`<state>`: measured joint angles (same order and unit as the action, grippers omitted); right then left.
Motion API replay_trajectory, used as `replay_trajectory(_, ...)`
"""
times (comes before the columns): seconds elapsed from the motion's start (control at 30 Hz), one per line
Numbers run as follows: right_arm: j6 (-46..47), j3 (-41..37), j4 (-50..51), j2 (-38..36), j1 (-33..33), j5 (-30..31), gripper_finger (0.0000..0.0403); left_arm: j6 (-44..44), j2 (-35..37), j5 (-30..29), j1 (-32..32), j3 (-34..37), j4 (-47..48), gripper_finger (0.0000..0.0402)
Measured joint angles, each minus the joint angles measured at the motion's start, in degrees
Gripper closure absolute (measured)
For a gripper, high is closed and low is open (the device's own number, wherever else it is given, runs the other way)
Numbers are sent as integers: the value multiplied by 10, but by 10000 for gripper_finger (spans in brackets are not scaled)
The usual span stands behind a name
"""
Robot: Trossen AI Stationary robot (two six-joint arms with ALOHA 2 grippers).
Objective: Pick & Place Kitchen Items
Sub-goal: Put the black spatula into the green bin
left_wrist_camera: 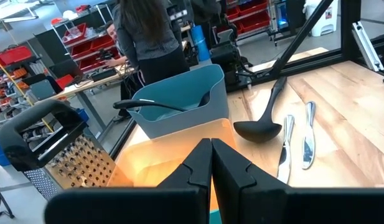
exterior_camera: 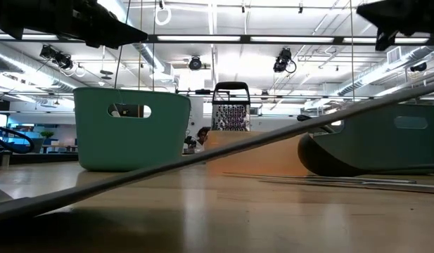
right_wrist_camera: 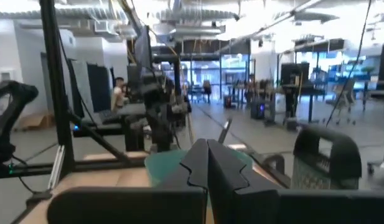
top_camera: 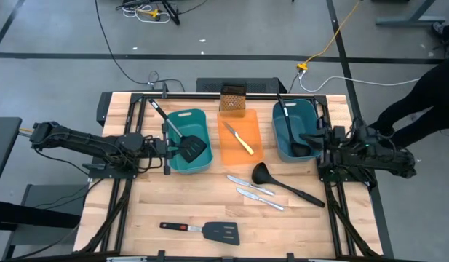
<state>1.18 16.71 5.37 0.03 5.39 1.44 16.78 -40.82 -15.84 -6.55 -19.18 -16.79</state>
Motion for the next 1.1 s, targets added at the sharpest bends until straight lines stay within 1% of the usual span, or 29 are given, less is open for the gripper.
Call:
replay_trajectory(0.07,3,-12,-4,0,0,-1,401,0,0,0,0,0,4,386)
replay_trajectory(0.17,3,-36,-25,0,0,-34,401,0,0,0,0,0,10,386)
replay_trajectory(0.27,1,-66,-76,0,0,-63,401,0,0,0,0,0,11,386)
replay_trajectory(0.47,10,-126,-141,0,0,-71,401,-11,0,-2,0,0,11,386)
replay_trajectory(0.53,14,-140,-157,0,0,-71,399,-20,0,12,0,0,19,386)
replay_trajectory(0.67,9,-159,-185,0,0,-70,397,-41,-2,61,0,0,31,386)
replay_trajectory(0.8,4,-159,-191,0,0,-70,396,-62,-18,75,-24,-1,29,386)
replay_trajectory(0.87,18,-159,-192,0,0,-70,396,-72,-33,70,-49,-7,28,386)
replay_trajectory(0.97,39,-159,-175,0,0,-80,395,-92,-60,24,-93,-25,30,386)
replay_trajectory(1.03,37,-159,-171,0,0,-94,395,-113,-83,-6,-123,-45,40,386)
replay_trajectory(1.1,32,-159,-170,0,0,-97,395,-136,-105,-19,-149,-72,64,386)
